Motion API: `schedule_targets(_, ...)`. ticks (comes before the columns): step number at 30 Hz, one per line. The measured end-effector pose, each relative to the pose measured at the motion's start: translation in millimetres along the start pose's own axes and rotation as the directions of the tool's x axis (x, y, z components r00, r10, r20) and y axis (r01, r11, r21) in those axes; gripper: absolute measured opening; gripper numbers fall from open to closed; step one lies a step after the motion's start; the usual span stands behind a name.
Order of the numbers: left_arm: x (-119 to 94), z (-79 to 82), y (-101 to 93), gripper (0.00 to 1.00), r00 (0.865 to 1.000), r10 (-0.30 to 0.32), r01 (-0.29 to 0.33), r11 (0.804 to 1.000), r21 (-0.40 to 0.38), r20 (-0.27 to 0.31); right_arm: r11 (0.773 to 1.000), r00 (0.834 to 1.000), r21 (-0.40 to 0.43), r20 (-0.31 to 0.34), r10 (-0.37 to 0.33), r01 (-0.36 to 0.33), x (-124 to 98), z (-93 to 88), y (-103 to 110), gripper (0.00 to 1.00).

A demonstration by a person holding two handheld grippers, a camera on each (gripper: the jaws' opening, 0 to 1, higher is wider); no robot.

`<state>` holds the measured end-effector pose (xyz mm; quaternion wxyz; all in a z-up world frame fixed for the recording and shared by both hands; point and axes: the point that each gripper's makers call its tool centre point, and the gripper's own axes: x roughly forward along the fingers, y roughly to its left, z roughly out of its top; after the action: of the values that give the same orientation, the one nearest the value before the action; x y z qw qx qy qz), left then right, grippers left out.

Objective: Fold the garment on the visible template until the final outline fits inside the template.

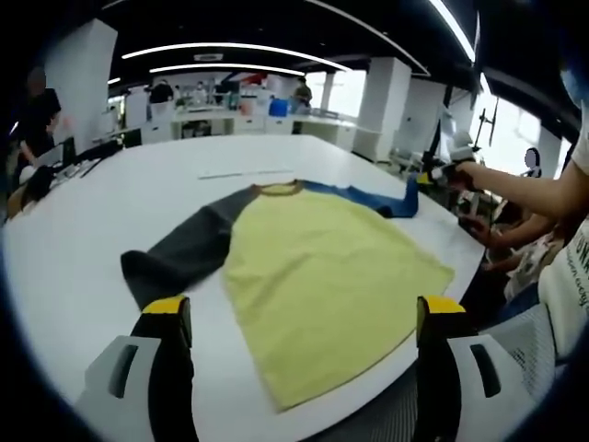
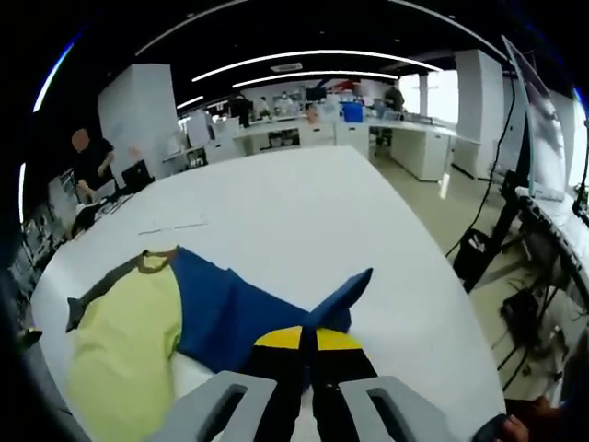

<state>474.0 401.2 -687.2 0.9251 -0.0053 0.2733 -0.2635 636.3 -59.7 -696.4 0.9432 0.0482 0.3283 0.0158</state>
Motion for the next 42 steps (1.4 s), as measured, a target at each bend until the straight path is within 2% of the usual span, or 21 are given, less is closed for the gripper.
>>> schedule_targets(16, -1, 4.0, -0.3, 0.99, 1.0, -0.002, 0.002, 1.0, 0.006, 0.01, 0.996, 0.996, -0.023, 0.009, 0.083, -0.083, 12, 17.7, 46, 0.0)
schedule_targets(32, -2, 3.8, 0.3, 0.99, 1.0, 0.001, -0.001, 1.0, 0.005, 0.013, 0.985, 0.986, -0.046, 0.016, 0.168, -0.168, 26, 32.2, 97, 0.0)
schedule_targets(42, -3, 1.7, 1.2, 0.99, 1.0, -0.001, 0.001, 1.0, 0.008, 0.012, 0.974, 0.977, -0.074, -0.002, 0.215, -0.215, 34, 35.4, 134, 0.0)
